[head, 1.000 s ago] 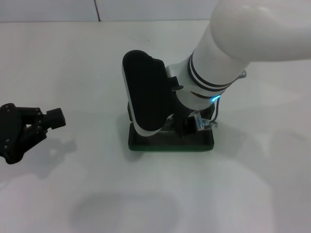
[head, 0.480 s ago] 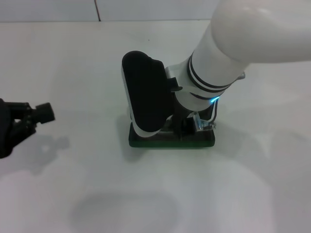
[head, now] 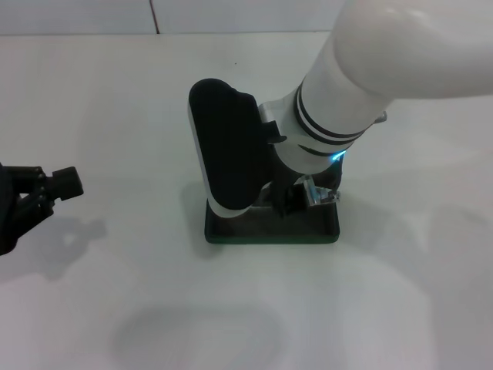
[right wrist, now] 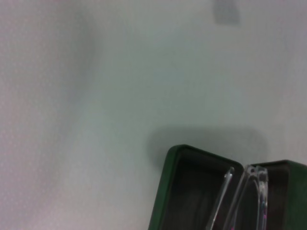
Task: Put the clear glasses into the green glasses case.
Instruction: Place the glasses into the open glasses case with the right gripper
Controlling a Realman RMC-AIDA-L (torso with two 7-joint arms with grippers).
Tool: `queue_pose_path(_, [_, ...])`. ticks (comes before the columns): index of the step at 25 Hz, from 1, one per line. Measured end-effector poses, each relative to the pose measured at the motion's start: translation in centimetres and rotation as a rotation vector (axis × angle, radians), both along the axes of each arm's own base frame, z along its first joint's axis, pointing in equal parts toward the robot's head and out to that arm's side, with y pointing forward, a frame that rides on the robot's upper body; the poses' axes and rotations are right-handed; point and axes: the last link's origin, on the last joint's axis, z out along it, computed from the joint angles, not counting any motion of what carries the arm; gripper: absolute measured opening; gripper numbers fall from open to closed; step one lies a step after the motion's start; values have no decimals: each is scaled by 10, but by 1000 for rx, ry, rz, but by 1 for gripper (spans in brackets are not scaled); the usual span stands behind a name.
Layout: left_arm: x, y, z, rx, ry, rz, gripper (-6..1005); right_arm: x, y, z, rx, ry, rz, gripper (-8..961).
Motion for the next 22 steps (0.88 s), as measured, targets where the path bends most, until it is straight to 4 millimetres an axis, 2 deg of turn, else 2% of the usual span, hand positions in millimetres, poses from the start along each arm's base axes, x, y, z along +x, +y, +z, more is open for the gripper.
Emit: queue_pose_path(22, [-2,-3,-1,9,-5,11,47,2,-1,-1,-3,-4,0,125])
